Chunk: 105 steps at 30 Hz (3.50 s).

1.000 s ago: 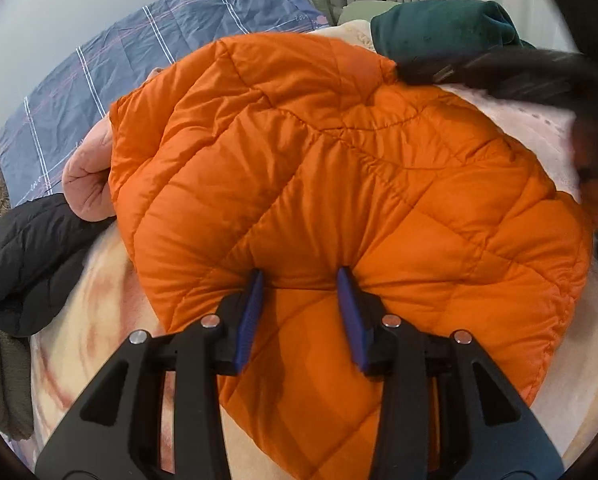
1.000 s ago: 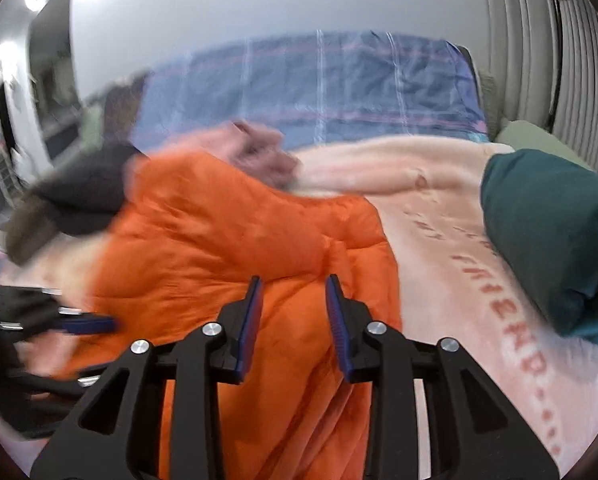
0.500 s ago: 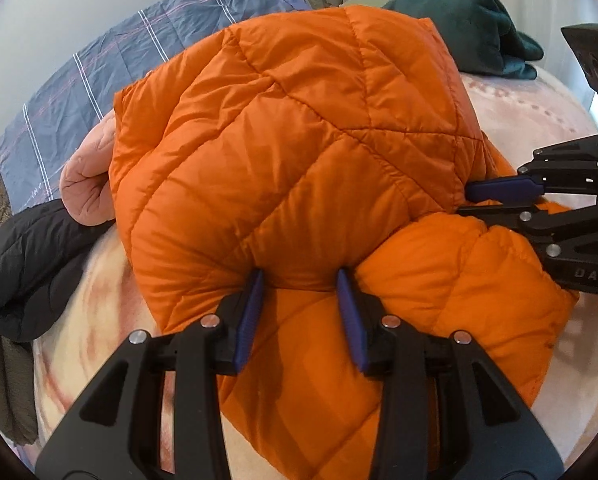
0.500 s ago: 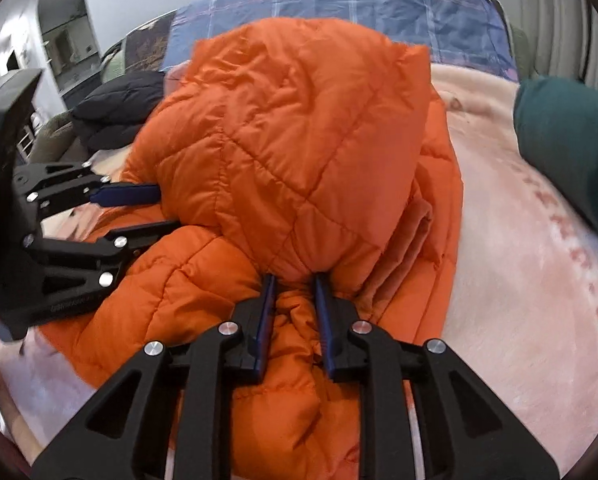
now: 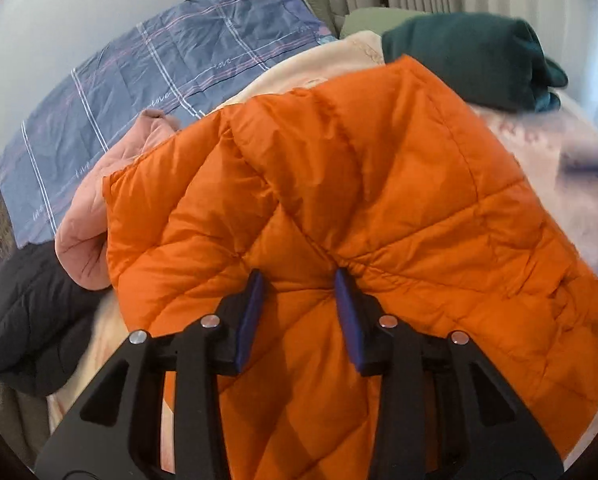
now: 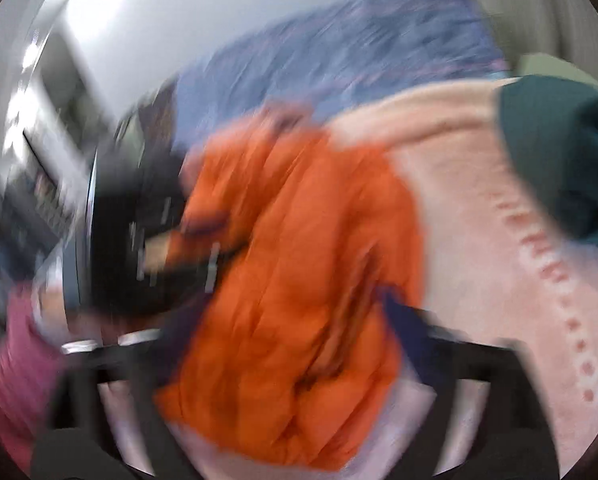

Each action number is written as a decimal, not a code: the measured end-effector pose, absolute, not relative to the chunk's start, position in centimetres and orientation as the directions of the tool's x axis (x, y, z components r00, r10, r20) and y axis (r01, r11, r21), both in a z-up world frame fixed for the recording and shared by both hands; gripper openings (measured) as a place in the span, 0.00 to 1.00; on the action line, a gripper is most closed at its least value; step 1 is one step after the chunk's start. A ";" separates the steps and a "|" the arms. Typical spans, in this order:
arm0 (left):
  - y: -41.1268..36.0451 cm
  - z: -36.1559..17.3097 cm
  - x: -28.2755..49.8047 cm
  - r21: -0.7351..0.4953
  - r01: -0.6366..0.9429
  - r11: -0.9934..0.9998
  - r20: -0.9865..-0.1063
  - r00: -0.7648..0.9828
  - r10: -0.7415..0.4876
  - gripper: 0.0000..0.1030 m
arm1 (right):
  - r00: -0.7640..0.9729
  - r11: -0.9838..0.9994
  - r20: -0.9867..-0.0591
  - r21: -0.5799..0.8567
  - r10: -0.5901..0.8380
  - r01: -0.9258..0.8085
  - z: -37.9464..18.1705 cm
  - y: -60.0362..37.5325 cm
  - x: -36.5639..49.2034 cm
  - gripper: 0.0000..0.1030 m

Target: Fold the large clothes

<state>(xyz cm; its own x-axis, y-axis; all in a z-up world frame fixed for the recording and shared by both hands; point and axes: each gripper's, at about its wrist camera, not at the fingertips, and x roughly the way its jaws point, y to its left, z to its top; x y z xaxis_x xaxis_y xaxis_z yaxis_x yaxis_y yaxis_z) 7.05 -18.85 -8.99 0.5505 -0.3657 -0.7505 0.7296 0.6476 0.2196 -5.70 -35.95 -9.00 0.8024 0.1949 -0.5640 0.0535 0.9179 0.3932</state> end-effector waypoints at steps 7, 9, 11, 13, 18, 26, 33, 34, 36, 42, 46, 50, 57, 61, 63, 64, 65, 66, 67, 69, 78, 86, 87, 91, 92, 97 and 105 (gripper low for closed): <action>-18.6 -9.1 6.0 0.220 0.731 0.646 -0.742 0.556 -0.376 0.35 | 0.592 0.804 -0.712 0.569 0.377 0.173 -17.9 -39.1 1.4 0.99; -18.0 -9.2 6.3 0.201 0.733 0.650 -0.741 0.548 -0.388 0.35 | 0.608 0.798 -0.689 0.585 0.394 0.146 -18.2 -39.3 1.4 0.99; -17.3 -9.3 6.9 0.178 0.740 0.648 -0.738 0.536 -0.410 0.36 | 0.611 0.807 -0.689 0.575 0.389 0.135 -18.1 -39.1 1.2 0.99; -17.1 -9.2 7.2 0.153 0.740 0.655 -0.739 0.526 -0.421 0.37 | 0.607 0.807 -0.691 0.575 0.393 0.132 -18.0 -38.9 0.7 0.99; -16.3 -8.9 7.5 0.100 0.729 0.677 -0.719 0.523 -0.458 0.38 | 0.601 0.787 -0.659 0.612 0.453 0.078 -17.6 -38.1 0.4 0.98; -8.7 -5.8 6.2 -0.059 0.650 0.758 -0.619 0.572 -0.538 0.98 | 0.586 0.750 -0.614 0.661 0.529 0.015 -18.6 -37.4 0.8 0.62; -5.0 -12.9 10.3 -0.491 0.480 0.727 -0.712 0.259 -0.653 0.98 | 0.594 0.740 -0.595 0.672 0.541 -0.001 -18.5 -37.2 0.4 0.53; -5.3 -13.8 10.7 -0.561 0.457 0.691 -0.696 0.191 -0.692 0.98 | 0.605 0.738 -0.585 0.674 0.540 -0.007 -18.3 -37.3 0.0 0.47; -6.1 -14.1 10.2 -0.584 0.477 0.656 -0.679 0.155 -0.717 0.97 | 0.633 0.764 -0.580 0.645 0.513 -0.028 -17.3 -36.9 -1.1 0.40; -9.9 -7.2 7.5 -0.389 0.659 0.644 -0.672 0.276 -0.687 0.66 | 0.762 0.832 -0.504 0.548 0.406 -0.081 -11.2 -37.1 -4.5 0.34; -13.9 -1.0 7.9 -0.266 0.754 0.600 -0.592 0.364 -0.719 0.65 | 0.845 0.869 -0.428 0.487 0.321 -0.084 -5.8 -40.0 -5.1 0.34; -18.8 2.7 11.0 -0.176 0.791 0.585 -0.557 0.410 -0.722 0.65 | 0.886 0.897 -0.402 0.441 0.230 -0.033 -1.9 -43.6 -2.1 0.34; -27.9 2.0 20.5 -0.043 0.767 0.640 -0.617 0.483 -0.621 0.63 | 0.871 0.896 -0.475 0.430 0.123 0.107 -3.9 -46.9 7.3 0.34; -29.5 -1.4 24.5 -0.001 0.730 0.684 -0.643 0.523 -0.559 0.64 | 0.856 0.877 -0.508 0.451 0.099 0.166 -8.0 -47.5 13.2 0.36; -29.5 -4.0 26.6 0.011 0.680 0.733 -0.656 0.558 -0.507 0.71 | 0.795 0.861 -0.603 0.436 0.063 0.263 -12.0 -48.3 17.1 0.49; -29.4 -6.1 27.6 0.040 0.632 0.774 -0.683 0.583 -0.440 0.74 | 0.740 0.854 -0.671 0.412 0.049 0.317 -14.2 -48.3 18.6 0.54; -29.7 -8.4 28.2 0.077 0.602 0.794 -0.716 0.588 -0.377 0.75 | 0.706 0.854 -0.707 0.392 0.041 0.342 -15.6 -48.0 19.3 0.58; -29.8 -9.6 28.3 0.095 0.597 0.797 -0.721 0.593 -0.358 0.75 | 0.704 0.845 -0.710 0.392 0.027 0.363 -17.1 -48.1 19.7 0.71; -29.4 -10.5 27.7 0.122 0.580 0.805 -0.678 0.641 -0.360 0.75 | 0.719 0.818 -0.695 0.432 0.033 0.380 -17.8 -48.5 19.4 0.82; -29.4 -11.0 26.9 0.145 0.590 0.795 -0.640 0.668 -0.380 0.75 | 0.709 0.769 -0.704 0.481 0.051 0.422 -18.5 -49.6 19.3 0.94; -28.1 -9.2 25.8 0.154 0.567 0.809 -0.645 0.678 -0.352 0.89 | 0.697 0.880 -0.672 0.141 -0.252 0.454 -12.2 -45.1 16.5 0.94; -23.0 -3.8 15.3 0.157 0.557 0.816 -0.575 0.723 -0.382 0.98 | 0.830 0.909 -0.418 0.018 -0.371 0.415 -6.5 -40.6 2.2 0.99; -22.3 -3.0 13.1 0.178 0.559 0.810 -0.559 0.735 -0.384 0.98 | 0.836 0.913 -0.409 0.021 -0.365 0.408 -6.3 -40.1 0.6 0.99; -19.9 -1.0 6.3 0.213 0.561 0.800 -0.505 0.764 -0.401 0.98 | 0.826 0.905 -0.404 -0.014 -0.394 0.425 -5.2 -37.9 -4.6 0.99; -19.4 -0.5 4.8 0.209 0.569 0.796 -0.497 0.762 -0.414 0.98 | 0.828 0.902 -0.390 -0.015 -0.403 0.432 -4.9 -37.6 -5.7 0.99; -16.2 1.7 -2.1 0.206 0.543 0.814 -0.476 0.782 -0.401 0.98 | 0.825 0.869 -0.338 0.039 -0.453 0.493 -3.5 -35.3 -11.9 0.99; -10.7 3.3 -7.5 0.162 0.480 0.862 -0.487 0.799 -0.353 0.98 | 0.826 0.879 -0.359 0.027 -0.435 0.475 -2.9 -31.0 -17.2 0.99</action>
